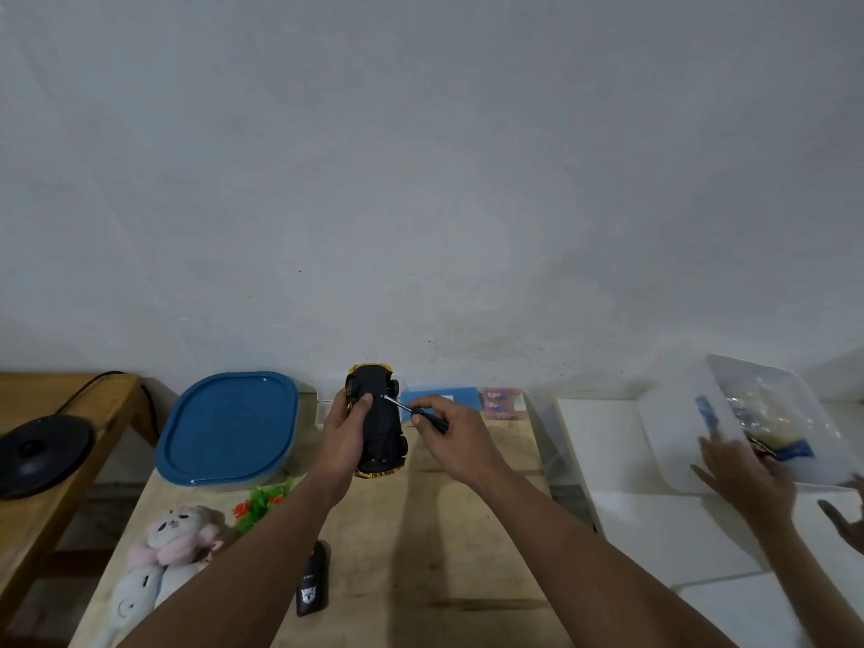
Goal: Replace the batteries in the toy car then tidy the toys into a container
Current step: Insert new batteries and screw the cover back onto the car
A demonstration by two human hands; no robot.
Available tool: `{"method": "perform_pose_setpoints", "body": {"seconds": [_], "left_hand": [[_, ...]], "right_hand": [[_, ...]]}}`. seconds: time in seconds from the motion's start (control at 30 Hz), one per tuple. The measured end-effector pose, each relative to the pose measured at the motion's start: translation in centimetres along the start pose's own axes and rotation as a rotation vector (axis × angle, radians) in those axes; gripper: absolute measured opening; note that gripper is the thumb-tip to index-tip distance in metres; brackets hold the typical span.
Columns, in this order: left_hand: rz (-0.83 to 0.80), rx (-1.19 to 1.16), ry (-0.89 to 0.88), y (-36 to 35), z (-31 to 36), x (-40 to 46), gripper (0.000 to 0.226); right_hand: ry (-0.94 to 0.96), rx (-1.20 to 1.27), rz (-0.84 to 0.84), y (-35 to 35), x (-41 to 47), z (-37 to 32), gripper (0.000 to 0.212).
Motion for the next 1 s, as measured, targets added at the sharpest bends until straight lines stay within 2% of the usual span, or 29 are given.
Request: {"method": "perform_pose_setpoints", "body": {"seconds": [0.63, 1.0], "left_hand": [[-0.014, 0.054, -0.005, 0.0, 0.1, -0.5, 0.022], [-0.007, 0.159, -0.094, 0.3, 0.4, -0.9, 0.027]], "right_hand": [[-0.005, -0.053, -0.018, 0.2, -0.1, -0.5, 0.021], [0.071, -0.173, -0.058, 0.4, 0.3, -1.5, 0.025]]}}
Point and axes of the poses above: each hand's wrist, its own x-axis towards the middle knuckle, its own y-axis out of the back of the hand, z = x × y, the point moved 8 cm from there along x, towards the middle knuckle, and after that the axes turned 12 degrees about x, right-handed, at the moved point
